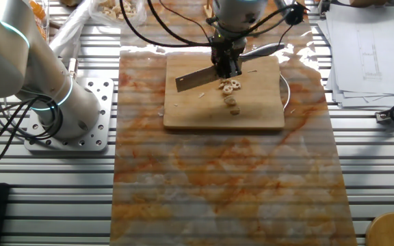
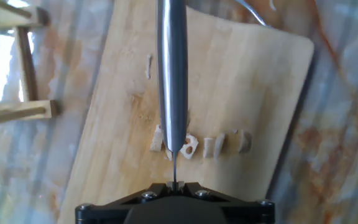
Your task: Slice the lotus root
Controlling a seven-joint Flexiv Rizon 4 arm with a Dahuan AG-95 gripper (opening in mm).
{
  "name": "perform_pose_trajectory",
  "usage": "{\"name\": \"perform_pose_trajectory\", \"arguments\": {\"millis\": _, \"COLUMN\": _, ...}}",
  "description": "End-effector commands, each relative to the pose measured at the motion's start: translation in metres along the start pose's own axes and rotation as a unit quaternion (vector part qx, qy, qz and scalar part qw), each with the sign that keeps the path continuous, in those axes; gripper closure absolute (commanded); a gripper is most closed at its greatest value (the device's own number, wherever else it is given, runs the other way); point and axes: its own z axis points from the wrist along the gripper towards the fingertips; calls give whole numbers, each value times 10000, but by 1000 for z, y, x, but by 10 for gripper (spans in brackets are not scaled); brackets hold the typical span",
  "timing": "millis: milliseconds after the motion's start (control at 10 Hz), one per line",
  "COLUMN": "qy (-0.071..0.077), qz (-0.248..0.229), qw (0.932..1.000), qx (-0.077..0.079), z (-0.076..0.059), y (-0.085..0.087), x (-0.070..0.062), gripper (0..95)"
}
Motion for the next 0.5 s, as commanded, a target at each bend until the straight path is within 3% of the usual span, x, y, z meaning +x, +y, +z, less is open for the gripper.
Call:
{"name": "perform_pose_trajectory", "arguments": {"millis": 100, "qy": 142, "qz": 146, "qw": 9998, "qx": -89, "z": -17, "y": 26, "x": -23, "gripper": 950}}
{"name": "perform_pose_trajectory", "arguments": {"millis": 400, "qy": 231, "qz": 624, "qw": 9977, "qx": -85, "z": -45, "y": 103, "x": -75, "gripper": 950}}
{"name": "perform_pose_trajectory", "arguments": {"millis": 500, "qy": 204, "qz": 678, "qw": 9975, "qx": -64, "z": -45, "y": 120, "x": -87, "gripper": 950}}
